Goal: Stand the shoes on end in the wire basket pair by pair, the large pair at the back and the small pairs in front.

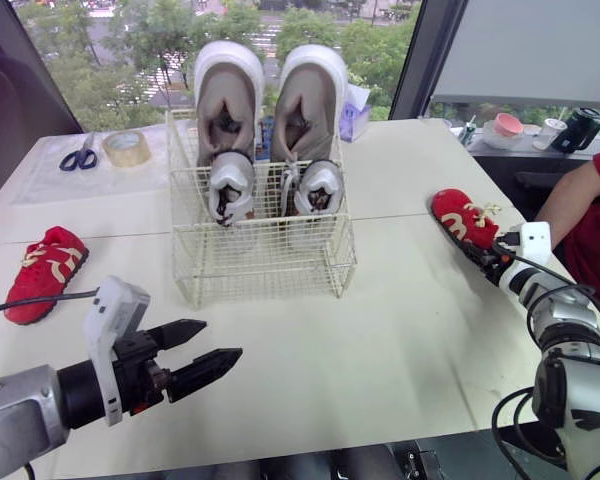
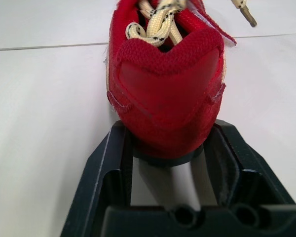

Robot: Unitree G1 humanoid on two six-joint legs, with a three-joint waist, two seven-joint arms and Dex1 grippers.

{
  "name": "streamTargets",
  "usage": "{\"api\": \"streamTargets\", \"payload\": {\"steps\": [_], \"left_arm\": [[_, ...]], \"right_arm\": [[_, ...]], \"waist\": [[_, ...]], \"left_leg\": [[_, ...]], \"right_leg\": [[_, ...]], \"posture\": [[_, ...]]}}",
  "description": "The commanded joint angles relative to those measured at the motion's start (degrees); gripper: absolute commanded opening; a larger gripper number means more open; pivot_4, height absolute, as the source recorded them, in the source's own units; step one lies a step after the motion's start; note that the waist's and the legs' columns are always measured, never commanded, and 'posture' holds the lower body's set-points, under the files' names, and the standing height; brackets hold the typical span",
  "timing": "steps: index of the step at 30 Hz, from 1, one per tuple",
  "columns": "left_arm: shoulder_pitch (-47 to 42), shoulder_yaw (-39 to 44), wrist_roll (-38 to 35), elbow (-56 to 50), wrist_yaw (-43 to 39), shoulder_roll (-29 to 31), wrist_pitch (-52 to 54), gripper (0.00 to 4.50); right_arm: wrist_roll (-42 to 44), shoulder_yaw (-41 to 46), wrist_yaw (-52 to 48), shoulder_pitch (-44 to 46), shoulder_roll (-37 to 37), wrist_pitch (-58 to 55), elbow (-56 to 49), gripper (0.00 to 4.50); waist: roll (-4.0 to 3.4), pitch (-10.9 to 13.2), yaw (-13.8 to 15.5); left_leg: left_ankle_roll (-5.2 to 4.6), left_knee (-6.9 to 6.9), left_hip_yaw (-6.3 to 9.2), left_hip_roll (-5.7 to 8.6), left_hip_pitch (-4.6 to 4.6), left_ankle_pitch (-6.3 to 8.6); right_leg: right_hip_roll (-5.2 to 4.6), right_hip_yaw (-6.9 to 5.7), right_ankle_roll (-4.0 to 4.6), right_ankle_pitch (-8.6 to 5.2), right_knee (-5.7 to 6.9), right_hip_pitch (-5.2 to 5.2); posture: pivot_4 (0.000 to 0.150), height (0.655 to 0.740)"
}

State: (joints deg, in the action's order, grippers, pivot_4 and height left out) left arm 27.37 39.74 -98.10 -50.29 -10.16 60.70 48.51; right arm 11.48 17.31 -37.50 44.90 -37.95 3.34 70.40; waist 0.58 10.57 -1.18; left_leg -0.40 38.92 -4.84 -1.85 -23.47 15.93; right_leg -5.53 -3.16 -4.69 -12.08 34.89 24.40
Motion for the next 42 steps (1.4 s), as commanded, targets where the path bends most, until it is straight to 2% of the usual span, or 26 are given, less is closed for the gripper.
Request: {"api": "streamTargets", "payload": {"steps": [1, 5, 10, 15, 19, 24, 28, 32, 36, 42], "left_arm": [[0.58, 1.99, -0.02, -1.21, -0.90, 0.04, -0.52, 4.50], [-0.09, 2.46, -0.04, -0.22, -2.87, -0.06, -1.06, 4.50], [-10.39, 6.67, -13.92, 13.32, -9.39, 2.49, -3.04, 4.50], [-32.95, -2.46, -13.73, 30.92, -9.14, 6.42, -6.73, 4.50], [-56.20, -11.25, -13.03, 45.50, -7.48, 2.43, -8.71, 4.50], [-71.58, -16.49, -6.61, 53.61, -12.72, -1.79, -4.23, 4.50], [-80.70, -19.56, -2.54, 56.29, -17.82, -2.83, 1.06, 4.50], [-86.19, -21.58, 1.87, 59.51, -22.89, -3.55, 5.93, 4.50], [-91.39, -25.78, 11.59, 62.84, -30.09, -4.69, 8.11, 4.50], [-96.68, -29.58, 20.31, 67.27, -39.57, -7.55, 12.40, 4.50]], "right_arm": [[-0.18, 0.28, 0.05, 1.20, 0.06, 1.55, -0.14, 1.59], [0.29, 0.89, 0.40, 0.82, -0.13, 3.32, -2.37, 1.59], [4.47, 5.67, 7.31, 5.21, -2.17, 6.49, -20.33, 1.59], [5.85, 3.22, 6.17, 14.27, -4.05, 3.37, -38.22, 1.59], [9.32, -4.44, -2.37, 21.91, -3.58, -4.09, -54.00, 1.59], [9.03, -12.47, -11.77, 23.63, -2.77, -5.44, -62.98, 1.59], [7.61, -16.35, -17.78, 24.77, -1.60, -1.77, -63.29, 1.59], [6.57, -18.30, -21.04, 24.85, -0.57, 1.12, -62.39, 1.59], [6.51, -18.74, -22.22, 25.03, 1.23, 2.28, -62.25, 1.59], [4.61, -19.82, -23.15, 23.96, 2.15, 4.60, -63.99, 1.59]], "waist": [[0.00, 0.00, 0.00], [0.00, 0.00, 0.00], [-0.45, 0.28, 0.16], [-0.65, 0.40, 0.17], [-0.37, 0.28, 0.38], [0.28, 0.13, 0.38], [0.70, 0.34, 0.61], [0.71, 0.33, 0.48], [0.71, 0.33, 0.38], [0.71, 0.33, 0.36]], "left_leg": [[0.00, 0.00, 0.00, 0.00, 0.00, 0.00], [0.00, 0.00, 0.00, 0.00, 0.00, 0.00], [0.01, 0.01, -0.01, -0.01, -0.03, -0.01], [0.03, -0.12, -0.02, 0.02, -0.02, -0.02], [0.24, -0.63, -0.03, 0.03, 0.10, -0.16], [0.44, -0.79, -0.07, -0.04, 0.09, -0.28], [0.44, -0.76, -0.11, 0.03, 0.02, -0.29], [0.67, -0.77, -0.11, 0.04, 0.00, -0.42], [0.76, -0.77, -0.10, 0.04, 0.02, -0.47], [0.82, -0.77, -0.07, 0.00, 0.04, -0.51]], "right_leg": [[0.00, 0.00, 0.00, 0.00, 0.00, 0.00], [0.00, 0.00, 0.00, 0.00, 0.00, 0.00], [-0.01, 0.00, 0.00, 0.01, 0.02, 0.04], [0.08, -0.02, -0.04, -0.02, 0.03, 0.12], [0.19, 0.00, -0.09, -0.02, -0.02, 0.12], [0.34, -0.09, -0.21, 0.06, 0.04, 0.13], [0.28, -0.09, -0.22, 0.06, -0.02, 0.14], [0.22, -0.08, -0.23, 0.06, 0.01, 0.12], [0.26, -0.11, -0.25, 0.05, 0.03, 0.14], [0.31, -0.11, -0.24, 0.05, 0.09, 0.19]], "posture": [[0.150, 0.7400], [0.150, 0.7400], [0.150, 0.7400], [0.150, 0.7400], [0.150, 0.7400], [0.150, 0.7400], [0.150, 0.7400], [0.150, 0.7400], [0.150, 0.7400], [0.150, 0.7400]]}}
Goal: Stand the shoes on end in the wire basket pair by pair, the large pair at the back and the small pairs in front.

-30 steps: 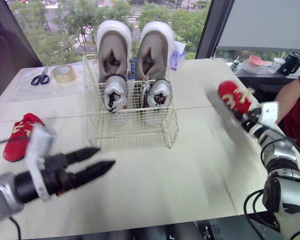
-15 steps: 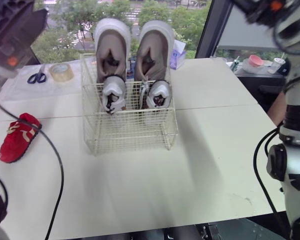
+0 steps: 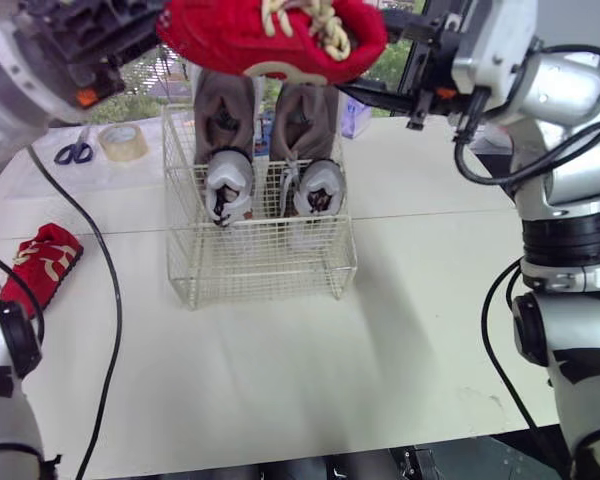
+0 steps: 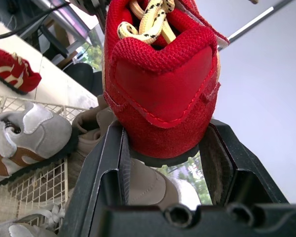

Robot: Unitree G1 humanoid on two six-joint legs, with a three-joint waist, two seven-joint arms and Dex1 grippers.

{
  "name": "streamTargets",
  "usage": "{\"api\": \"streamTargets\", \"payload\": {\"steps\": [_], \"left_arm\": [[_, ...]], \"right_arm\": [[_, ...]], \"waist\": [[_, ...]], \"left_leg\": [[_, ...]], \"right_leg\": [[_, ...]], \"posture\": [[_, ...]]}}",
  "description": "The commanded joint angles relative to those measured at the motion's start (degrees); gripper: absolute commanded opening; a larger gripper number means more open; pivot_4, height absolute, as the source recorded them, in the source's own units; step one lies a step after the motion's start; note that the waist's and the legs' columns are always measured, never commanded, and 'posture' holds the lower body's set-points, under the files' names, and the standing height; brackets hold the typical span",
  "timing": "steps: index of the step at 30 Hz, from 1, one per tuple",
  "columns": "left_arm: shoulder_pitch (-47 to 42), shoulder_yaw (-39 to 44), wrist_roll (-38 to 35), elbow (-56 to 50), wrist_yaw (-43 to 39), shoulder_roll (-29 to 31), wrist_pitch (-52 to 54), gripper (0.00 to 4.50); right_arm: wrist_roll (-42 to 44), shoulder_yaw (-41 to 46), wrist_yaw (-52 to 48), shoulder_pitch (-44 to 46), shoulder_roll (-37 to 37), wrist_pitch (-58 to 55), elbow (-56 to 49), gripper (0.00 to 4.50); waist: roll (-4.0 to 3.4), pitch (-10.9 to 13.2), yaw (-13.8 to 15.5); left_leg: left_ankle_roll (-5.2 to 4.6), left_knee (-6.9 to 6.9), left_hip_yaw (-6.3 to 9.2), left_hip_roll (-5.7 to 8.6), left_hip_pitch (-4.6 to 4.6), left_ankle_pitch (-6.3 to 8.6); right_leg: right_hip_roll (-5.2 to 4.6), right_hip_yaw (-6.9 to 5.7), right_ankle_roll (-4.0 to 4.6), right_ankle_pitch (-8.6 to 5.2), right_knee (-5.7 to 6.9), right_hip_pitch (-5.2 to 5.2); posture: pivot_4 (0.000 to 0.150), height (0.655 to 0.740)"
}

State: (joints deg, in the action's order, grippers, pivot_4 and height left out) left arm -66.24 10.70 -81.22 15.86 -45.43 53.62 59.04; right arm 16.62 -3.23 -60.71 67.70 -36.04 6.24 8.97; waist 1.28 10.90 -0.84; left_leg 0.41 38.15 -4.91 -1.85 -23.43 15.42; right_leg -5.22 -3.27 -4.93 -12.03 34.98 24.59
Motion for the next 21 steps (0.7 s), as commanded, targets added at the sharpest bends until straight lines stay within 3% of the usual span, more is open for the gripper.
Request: {"api": "streamTargets", "payload": {"steps": [1, 2, 9, 13, 14, 18, 21], "left_arm": [[-3.70, -0.50, 4.26, 1.99, -5.42, -0.97, 2.55, 3.96], [-4.20, -0.28, 5.11, 2.65, -6.36, -1.39, 3.14, 3.64], [-4.99, 3.62, 7.23, 2.55, -6.94, -3.92, 5.77, 0.27], [-2.06, 8.84, 4.82, -1.16, 0.15, -6.69, 5.95, 0.20], [-0.99, 10.98, 3.17, -2.13, 3.07, -7.83, 5.78, 0.20], [7.32, 20.18, -2.99, -12.53, 18.20, -17.31, -1.63, 0.20], [12.31, 22.65, -4.54, -20.54, 26.69, -26.14, -9.05, 0.20]], "right_arm": [[-0.55, 0.70, 0.06, 0.98, 0.34, 1.63, -2.93, 1.59], [-0.56, 0.72, 0.06, 0.85, 0.43, 1.53, -3.19, 1.59], [-1.21, 0.69, 0.32, -0.65, 0.46, 1.00, -5.70, 1.59], [-1.41, 2.16, 3.01, -2.14, 0.49, -0.84, -6.24, 1.59], [-0.88, 3.31, 4.68, -2.89, 0.62, -2.63, -6.27, 2.58], [10.24, 12.30, 16.88, -8.69, 5.09, -18.75, -8.45, 4.48], [22.97, 18.70, 29.52, -11.60, 13.99, -29.39, -12.64, 4.48]], "waist": [[0.00, 0.00, 0.01], [0.00, 0.00, 0.00], [0.00, 0.00, -0.03], [0.00, 0.00, -0.04], [0.00, 0.00, 0.04], [0.07, -0.05, 0.20], [0.07, -0.06, 0.19]], "left_leg": [[0.00, 0.00, 0.00, 0.00, 0.00, 0.00], [0.00, 0.00, 0.00, 0.00, 0.00, 0.00], [0.00, 0.00, 0.01, -0.01, 0.00, -0.01], [0.00, 0.00, 0.04, -0.03, 0.00, -0.01], [0.01, 0.01, 0.05, -0.03, 0.00, -0.02], [0.07, 0.06, 0.28, -0.10, 0.03, -0.06], [0.10, 0.10, 0.28, -0.05, 0.07, -0.07]], "right_leg": [[0.00, 0.00, 0.00, 0.00, 0.00, 0.00], [0.00, 0.00, 0.00, 0.00, 0.01, 0.00], [-0.01, 0.01, 0.00, 0.00, 0.02, 0.01], [-0.03, 0.02, 0.00, 0.00, 0.07, 0.01], [-0.04, 0.02, 0.00, 0.00, 0.08, 0.01], [-0.23, 0.00, 0.00, 0.01, 0.16, -0.05], [-0.38, 0.01, 0.02, 0.04, 0.19, -0.13]], "posture": [[0.150, 0.7400], [0.150, 0.7400], [0.150, 0.7400], [0.150, 0.7400], [0.150, 0.7400], [0.150, 0.7400], [0.150, 0.7400]]}}
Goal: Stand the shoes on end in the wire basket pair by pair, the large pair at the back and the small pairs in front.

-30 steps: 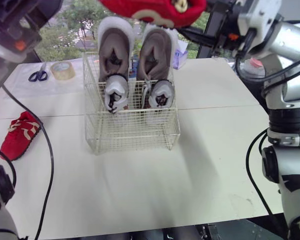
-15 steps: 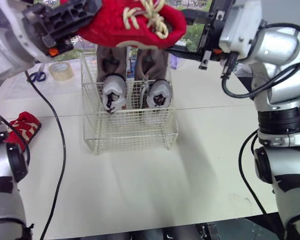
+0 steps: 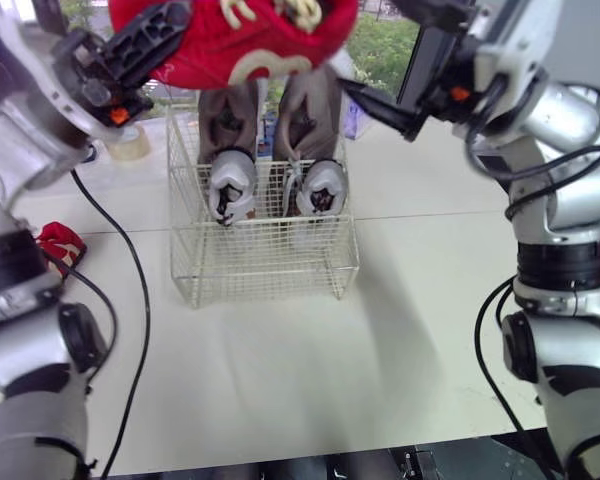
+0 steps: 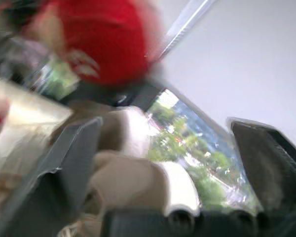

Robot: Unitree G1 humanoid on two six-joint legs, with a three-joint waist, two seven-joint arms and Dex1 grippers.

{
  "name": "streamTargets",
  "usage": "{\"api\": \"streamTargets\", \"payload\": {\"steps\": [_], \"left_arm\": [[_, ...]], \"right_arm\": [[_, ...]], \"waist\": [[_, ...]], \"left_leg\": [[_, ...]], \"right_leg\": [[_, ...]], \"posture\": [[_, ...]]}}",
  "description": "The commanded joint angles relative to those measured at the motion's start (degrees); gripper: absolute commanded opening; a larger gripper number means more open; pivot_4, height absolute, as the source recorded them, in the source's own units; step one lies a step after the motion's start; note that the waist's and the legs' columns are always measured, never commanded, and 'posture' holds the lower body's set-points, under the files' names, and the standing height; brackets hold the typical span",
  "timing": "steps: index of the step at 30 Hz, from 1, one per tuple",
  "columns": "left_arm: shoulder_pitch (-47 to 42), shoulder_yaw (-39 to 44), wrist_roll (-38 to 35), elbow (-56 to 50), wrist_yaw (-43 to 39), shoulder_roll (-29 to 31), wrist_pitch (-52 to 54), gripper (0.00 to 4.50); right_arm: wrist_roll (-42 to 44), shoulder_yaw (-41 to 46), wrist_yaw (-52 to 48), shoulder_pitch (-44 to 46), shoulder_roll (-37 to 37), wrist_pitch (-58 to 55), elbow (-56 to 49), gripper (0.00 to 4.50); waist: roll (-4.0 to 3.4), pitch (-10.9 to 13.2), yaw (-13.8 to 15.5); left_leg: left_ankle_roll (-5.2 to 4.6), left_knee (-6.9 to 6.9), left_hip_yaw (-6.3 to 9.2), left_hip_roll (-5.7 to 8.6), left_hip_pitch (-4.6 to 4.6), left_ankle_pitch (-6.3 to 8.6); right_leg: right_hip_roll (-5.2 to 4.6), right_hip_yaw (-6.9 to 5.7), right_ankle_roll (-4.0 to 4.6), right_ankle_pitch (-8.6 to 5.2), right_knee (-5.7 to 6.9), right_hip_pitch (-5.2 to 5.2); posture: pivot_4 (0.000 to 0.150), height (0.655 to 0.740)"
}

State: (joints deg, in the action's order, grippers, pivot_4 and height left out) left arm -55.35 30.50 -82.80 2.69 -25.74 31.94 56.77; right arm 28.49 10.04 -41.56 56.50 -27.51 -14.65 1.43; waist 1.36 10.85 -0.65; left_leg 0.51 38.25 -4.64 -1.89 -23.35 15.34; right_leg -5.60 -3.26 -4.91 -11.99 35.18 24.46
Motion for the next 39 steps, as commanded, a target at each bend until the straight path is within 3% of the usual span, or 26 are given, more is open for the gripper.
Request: {"api": "streamTargets", "payload": {"steps": [1, 4, 6, 9, 26, 34, 39], "left_arm": [[1.99, 2.93, -3.32, -8.55, 8.50, -5.65, -7.87, 0.20], [3.13, 1.06, 0.06, -11.63, 10.40, -13.76, -15.49, 0.20], [3.15, -0.25, 0.64, -12.53, 10.74, -16.73, -17.93, 0.20], [3.67, -2.75, -1.06, -13.51, 11.20, -19.69, -18.55, 0.20], [9.05, -10.55, -0.63, -14.60, 11.99, -21.78, -18.54, 0.20], [7.25, -7.35, -8.23, -15.79, 13.18, -21.71, -20.55, 0.20], [10.26, -9.30, -8.50, -16.74, 12.45, -20.37, -18.69, 0.20]], "right_arm": [[13.02, 6.45, 12.48, -0.53, 6.79, -10.40, -6.06, 4.48], [39.25, 11.27, 29.48, 2.17, 21.09, -16.00, -10.16, 4.48], [47.12, 11.58, 34.72, 3.34, 25.86, -17.34, -11.93, 4.48], [51.84, 10.73, 39.28, 4.40, 30.16, -16.82, -12.11, 4.48], [49.00, 4.60, 37.64, 4.21, 28.25, -17.62, -11.13, 4.48], [41.34, 4.26, 37.52, 1.59, 27.28, -15.01, -9.92, 4.48], [40.51, 4.59, 37.10, 2.19, 27.14, -14.19, -9.51, 4.48]], "waist": [[0.00, 0.00, -0.03], [-0.02, 0.01, -0.13], [-0.03, 0.00, -0.12], [-0.02, -0.01, 0.05], [0.04, -0.05, -0.11], [0.04, -0.04, -0.07], [0.04, -0.04, -0.11]], "left_leg": [[0.01, 0.01, 0.00, 0.01, 0.00, -0.01], [0.05, -0.03, 0.00, 0.00, -0.02, -0.04], [0.05, -0.07, 0.00, 0.02, -0.02, -0.04], [-0.22, -0.08, -0.01, 0.05, -0.03, 0.11], [-0.39, -0.05, 0.05, 0.05, -0.05, 0.18], [-0.39, -0.05, 0.10, 0.05, -0.07, 0.18], [-0.39, -0.06, 0.10, 0.04, -0.06, 0.18]], "right_leg": [[0.00, 0.00, 0.01, 0.01, 0.01, 0.00], [0.05, -0.02, 0.03, 0.03, 0.05, 0.07], [0.17, -0.04, 0.04, 0.03, 0.02, 0.08], [0.25, -0.05, 0.05, 0.03, -0.02, 0.07], [0.35, -0.05, 0.04, 0.02, -0.09, 0.01], [0.35, -0.05, 0.04, 0.01, -0.12, 0.01], [0.36, -0.06, 0.04, 0.01, -0.12, 0.02]], "posture": [[0.150, 0.7400], [0.150, 0.7400], [0.150, 0.7400], [0.150, 0.7400], [0.150, 0.7400], [0.150, 0.7400], [0.150, 0.7400]]}}
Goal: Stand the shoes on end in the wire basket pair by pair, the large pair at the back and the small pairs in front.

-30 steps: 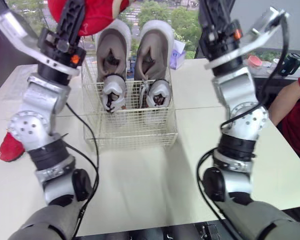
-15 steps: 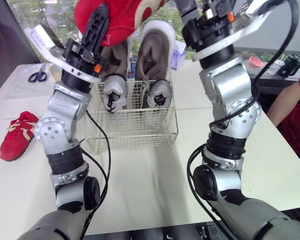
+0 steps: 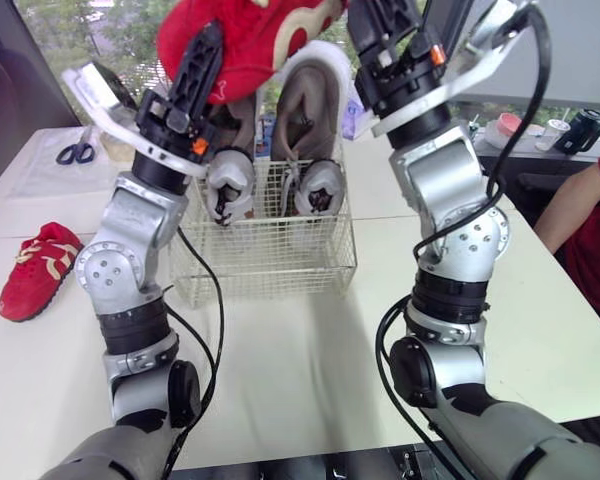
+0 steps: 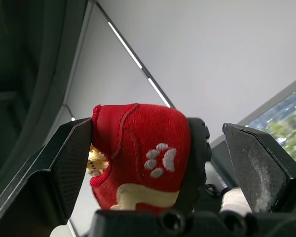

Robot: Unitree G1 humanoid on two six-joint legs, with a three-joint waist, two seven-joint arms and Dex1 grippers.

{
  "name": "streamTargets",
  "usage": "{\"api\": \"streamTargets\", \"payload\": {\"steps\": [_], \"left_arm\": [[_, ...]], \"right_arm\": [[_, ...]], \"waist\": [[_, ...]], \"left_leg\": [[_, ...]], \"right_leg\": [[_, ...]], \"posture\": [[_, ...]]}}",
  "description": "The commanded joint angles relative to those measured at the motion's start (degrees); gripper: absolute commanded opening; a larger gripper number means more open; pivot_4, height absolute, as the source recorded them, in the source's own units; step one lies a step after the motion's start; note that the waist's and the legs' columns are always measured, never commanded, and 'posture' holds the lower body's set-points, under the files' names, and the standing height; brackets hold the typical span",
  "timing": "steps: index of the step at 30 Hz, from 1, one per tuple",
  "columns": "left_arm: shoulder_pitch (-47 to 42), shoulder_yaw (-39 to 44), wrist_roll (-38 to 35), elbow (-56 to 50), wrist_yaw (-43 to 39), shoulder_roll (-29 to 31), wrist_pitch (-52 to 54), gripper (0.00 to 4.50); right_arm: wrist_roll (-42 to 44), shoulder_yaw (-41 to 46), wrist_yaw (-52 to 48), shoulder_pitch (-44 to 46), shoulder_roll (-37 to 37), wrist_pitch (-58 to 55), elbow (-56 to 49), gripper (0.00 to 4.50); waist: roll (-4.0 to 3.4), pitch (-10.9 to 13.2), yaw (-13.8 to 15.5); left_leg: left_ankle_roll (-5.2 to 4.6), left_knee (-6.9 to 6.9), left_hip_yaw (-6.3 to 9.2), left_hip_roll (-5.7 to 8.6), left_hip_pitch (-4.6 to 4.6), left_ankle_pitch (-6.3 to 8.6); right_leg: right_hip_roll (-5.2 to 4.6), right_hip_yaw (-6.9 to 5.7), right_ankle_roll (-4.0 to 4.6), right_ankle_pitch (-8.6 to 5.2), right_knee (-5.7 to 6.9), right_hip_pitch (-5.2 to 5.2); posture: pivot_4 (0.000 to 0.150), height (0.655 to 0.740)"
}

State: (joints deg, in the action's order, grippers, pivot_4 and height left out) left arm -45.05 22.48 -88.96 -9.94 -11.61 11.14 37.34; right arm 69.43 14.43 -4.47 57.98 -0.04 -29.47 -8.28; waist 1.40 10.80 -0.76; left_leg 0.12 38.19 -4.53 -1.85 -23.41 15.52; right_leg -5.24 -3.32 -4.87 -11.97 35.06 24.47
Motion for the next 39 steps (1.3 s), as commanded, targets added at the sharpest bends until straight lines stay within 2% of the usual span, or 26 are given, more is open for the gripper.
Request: {"api": "streamTargets", "payload": {"steps": [1, 9, 11, 14, 17, 18, 19, 20, 22, 25, 26, 27, 29, 32, 36, 39], "left_arm": [[0.47, -1.81, -1.83, -4.13, -1.71, 0.66, 0.95, 0.20], [1.85, -3.60, 1.54, -2.25, -1.55, 1.37, 0.23, 0.20], [1.64, -3.36, 1.42, -2.16, -1.51, 1.43, -0.15, 0.20], [1.62, -3.34, 1.80, -2.25, -1.52, 1.68, -0.32, 0.20], [2.01, -3.60, 3.07, -2.65, -1.68, 2.45, -0.16, 0.20], [2.38, -3.83, 3.54, -2.72, -1.51, 2.95, 0.24, 0.70], [2.76, -4.05, 3.98, -2.86, -1.49, 3.47, 0.56, 1.29], [3.40, -4.28, 3.98, -3.53, -1.66, 4.12, 1.15, 1.62], [4.59, -4.27, 2.98, -5.25, -1.23, 5.19, 1.94, 2.55], [6.81, -3.37, 2.01, -8.53, 1.06, 7.45, 2.16, 4.16], [7.93, -2.94, 2.73, -10.00, 2.74, 8.80, 2.20, 4.43], [8.90, -2.52, 2.92, -11.15, 4.81, 9.69, 1.99, 4.43], [12.89, -1.28, -1.08, -15.04, 7.97, 11.68, 2.28, 4.43], [25.86, 2.74, -6.35, -25.25, 14.03, 15.74, 2.02, 4.43], [35.07, 6.78, -8.40, -31.26, 18.93, 22.78, 0.36, 4.43], [38.22, 7.91, -9.72, -32.28, 20.12, 25.73, -1.20, 4.43]], "right_arm": [[-0.07, 0.34, -0.09, 0.84, -0.27, 0.58, 0.15, 4.48], [3.72, 0.64, -0.31, 0.94, -0.53, -1.37, -1.05, 4.48], [4.01, 0.71, -0.33, 0.75, -0.83, -1.66, -1.27, 3.93], [3.73, -0.03, -1.04, -0.37, -0.59, -1.68, -1.80, 2.66], [3.94, -0.38, -1.11, -0.94, -0.48, -1.74, -2.31, 1.66], [4.19, -0.39, -1.06, -0.90, -0.56, -1.83, -2.38, 1.48], [4.38, -0.43, -0.97, -0.87, -0.62, -1.89, -2.52, 1.47], [4.62, -0.45, -0.98, -0.77, -0.78, -2.06, -2.70, 1.47], [5.23, -0.32, -1.05, -0.49, -1.20, -2.48, -3.07, 1.47], [6.15, 0.39, -1.16, 0.49, -2.29, -3.11, -3.15, 1.47], [6.59, 0.96, -1.36, 1.23, -3.05, -3.25, -2.80, 1.47], [6.98, 1.53, -1.63, 2.01, -3.83, -3.34, -2.30, 1.47], [7.04, 2.82, -3.63, 3.62, -6.83, -3.53, -1.21, 1.47], [5.84, 6.23, -16.65, 6.40, -20.96, -7.72, 4.90, 1.47], [-2.70, -0.42, -36.03, 8.49, -33.80, -10.38, 11.27, 1.47], [-6.52, -3.00, -43.83, 9.63, -35.93, -10.27, 13.30, 1.47]], "waist": [[0.00, 0.00, 0.00], [0.00, 0.00, 0.02], [0.00, 0.00, 0.00], [0.00, 0.00, -0.01], [-0.01, 0.00, -0.01], [-0.01, 0.00, -0.01], [-0.01, 0.00, -0.01], [-0.01, 0.01, -0.01], [-0.02, 0.01, -0.11], [-0.02, 0.01, -0.11], [-0.02, 0.01, -0.13], [-0.03, 0.02, -0.12], [-0.04, 0.03, -0.10], [-0.05, 0.03, -0.06], [-0.06, 0.06, 0.47], [-0.18, 0.00, -0.32]], "left_leg": [[0.00, 0.00, 0.00, 0.00, 0.00, 0.00], [0.00, 0.00, 0.00, 0.01, -0.01, 0.00], [0.00, -0.02, 0.00, 0.00, -0.01, 0.00], [0.00, -0.03, 0.00, 0.00, -0.01, 0.00], [0.00, -0.03, 0.00, 0.00, -0.01, 0.00], [0.00, -0.03, -0.01, 0.00, -0.01, 0.00], [0.00, -0.03, 0.00, 0.00, -0.01, 0.00], [0.00, -0.04, -0.01, -0.01, -0.01, 0.00], [0.00, -0.06, 0.00, -0.02, 0.00, 0.01], [-0.01, -0.08, 0.00, -0.05, -0.03, 0.01], [-0.01, -0.08, 0.00, -0.05, -0.03, 0.01], [-0.01, -0.08, -0.01, -0.06, -0.03, 0.01], [-0.01, -0.08, 0.00, -0.06, -0.03, 0.01], [-0.05, -0.09, -0.02, -0.11, -0.03, 0.04], [-0.33, -0.09, -0.05, 0.00, -0.11, 0.21], [-0.34, -0.18, -0.17, -0.05, -0.04, 0.23]], "right_leg": [[0.00, 0.00, 0.00, 0.00, 0.00, 0.00], [-0.01, 0.00, 0.01, 0.00, -0.02, 0.00], [0.00, 0.00, 0.01, -0.01, -0.03, 0.01], [0.00, 0.00, 0.01, -0.01, -0.04, 0.02], [0.00, 0.00, 0.01, -0.01, -0.06, 0.02], [0.00, 0.00, 0.01, -0.01, -0.06, 0.02], [0.00, 0.00, 0.01, -0.01, -0.06, 0.02], [0.00, 0.00, 0.01, -0.01, -0.07, 0.02], [0.00, 0.00, 0.01, -0.01, -0.08, 0.02], [0.00, 0.01, 0.02, -0.01, -0.08, 0.06], [0.00, 0.01, 0.02, -0.01, -0.08, 0.06], [0.00, 0.01, 0.02, -0.01, -0.08, 0.07], [-0.03, 0.02, 0.02, -0.01, -0.08, 0.07], [-0.11, 0.02, 0.03, -0.01, -0.12, 0.07], [-0.30, 0.01, 0.25, -0.15, -0.46, 0.01], [-0.26, 0.02, 0.26, -0.14, -0.78, -0.09]], "posture": [[0.150, 0.7400], [0.150, 0.7400], [0.150, 0.7400], [0.150, 0.7400], [0.150, 0.7400], [0.150, 0.7400], [0.150, 0.7400], [0.150, 0.7400], [0.150, 0.7400], [0.150, 0.7400], [0.150, 0.7400], [0.150, 0.7400], [0.150, 0.7400], [0.150, 0.7400], [0.150, 0.7400], [0.150, 0.7400]]}}
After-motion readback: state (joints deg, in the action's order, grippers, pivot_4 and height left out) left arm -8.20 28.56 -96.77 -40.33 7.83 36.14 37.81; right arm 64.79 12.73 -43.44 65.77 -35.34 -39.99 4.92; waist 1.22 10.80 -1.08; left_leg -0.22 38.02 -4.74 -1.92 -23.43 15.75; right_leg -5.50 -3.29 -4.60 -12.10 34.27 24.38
